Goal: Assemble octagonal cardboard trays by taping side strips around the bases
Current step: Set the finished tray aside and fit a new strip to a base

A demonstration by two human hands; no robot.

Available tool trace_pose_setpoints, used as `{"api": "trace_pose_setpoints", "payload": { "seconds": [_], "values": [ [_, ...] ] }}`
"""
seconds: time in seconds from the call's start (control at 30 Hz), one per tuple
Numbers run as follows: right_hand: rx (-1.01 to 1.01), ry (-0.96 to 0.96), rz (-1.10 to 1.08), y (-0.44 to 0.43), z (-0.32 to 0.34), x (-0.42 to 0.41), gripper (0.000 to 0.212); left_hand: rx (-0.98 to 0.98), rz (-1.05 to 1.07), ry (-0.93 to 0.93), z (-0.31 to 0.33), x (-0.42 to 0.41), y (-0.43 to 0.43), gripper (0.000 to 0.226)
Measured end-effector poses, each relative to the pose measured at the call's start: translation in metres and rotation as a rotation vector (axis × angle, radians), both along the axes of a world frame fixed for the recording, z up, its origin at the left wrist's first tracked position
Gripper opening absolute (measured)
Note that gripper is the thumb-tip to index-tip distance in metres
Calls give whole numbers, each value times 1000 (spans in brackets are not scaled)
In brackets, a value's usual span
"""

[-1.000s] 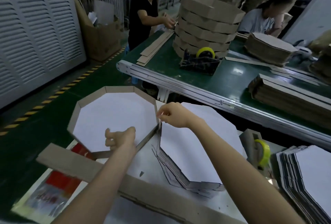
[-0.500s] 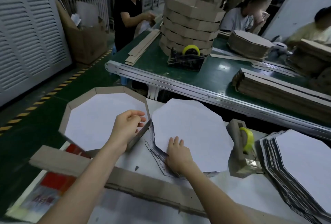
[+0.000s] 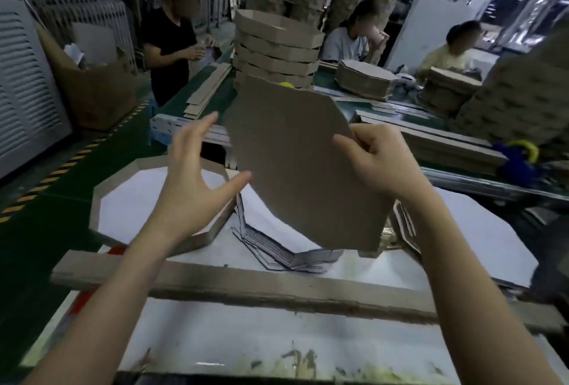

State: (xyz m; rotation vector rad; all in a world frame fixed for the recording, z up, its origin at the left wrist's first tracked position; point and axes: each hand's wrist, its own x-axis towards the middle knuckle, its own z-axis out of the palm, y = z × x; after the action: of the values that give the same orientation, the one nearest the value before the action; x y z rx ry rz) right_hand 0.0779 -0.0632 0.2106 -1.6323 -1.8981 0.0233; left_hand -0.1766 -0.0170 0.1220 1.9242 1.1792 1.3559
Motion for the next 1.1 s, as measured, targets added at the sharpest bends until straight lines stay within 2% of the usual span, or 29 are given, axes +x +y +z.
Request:
{"api": "trace_pose_setpoints", "payload": {
  "seconds": [0.1, 0.2, 0.27, 0.33, 0.4, 0.47, 0.53, 0.6, 0.67, 0.7, 0.73, 0.8, 0.9, 1.0, 1.1],
  "values": [
    [-149, 37, 175, -39, 15, -11, 26, 213, 38, 104, 20, -19, -18, 112],
    [-287, 7, 311, -60, 5, -28, 30, 334, 43, 294, 33, -33, -36, 120],
    [-371, -36, 376, -65, -11, -42, 31, 289, -24, 451, 34, -40, -47, 112],
    [-422, -75, 429, -68, -32, -55, 30, 109, -161, 554, 27, -44, -56, 94],
    [-452, -122, 470, -70, -53, -69, 30, -54, -360, 594, 15, -47, -62, 56],
    [-508, -120, 533, -68, -63, -76, 28, -108, -482, 537, 5, -50, -66, 16],
    [-639, -40, 636, -63, -59, -77, 26, -114, -536, 462, 1, -55, -70, 17],
    [-789, 146, 673, -51, -53, -68, 31, -169, -600, 421, 2, -60, -71, 20],
    [-847, 328, 544, -29, -62, -57, 38, -216, -672, 400, 4, -62, -70, 26],
    [-804, 335, 445, -15, -73, -52, 36, -231, -696, 398, 6, -63, -68, 28],
    [-736, 278, 347, -1, -88, -50, 33, -247, -711, 402, 7, -63, -67, 27],
    [-657, 42, 217, 26, -126, -48, 24, -274, -715, 425, 9, -62, -62, 19],
    [-776, -297, 186, 49, -189, -44, 22, -331, -726, 434, 10, -58, -54, 16],
    [-884, -455, 218, 59, -238, -42, 26, -367, -718, 419, 12, -54, -45, 16],
    [-952, -525, 253, 65, -273, -44, 36, -390, -717, 430, 14, -52, -37, 16]
  ]
}}
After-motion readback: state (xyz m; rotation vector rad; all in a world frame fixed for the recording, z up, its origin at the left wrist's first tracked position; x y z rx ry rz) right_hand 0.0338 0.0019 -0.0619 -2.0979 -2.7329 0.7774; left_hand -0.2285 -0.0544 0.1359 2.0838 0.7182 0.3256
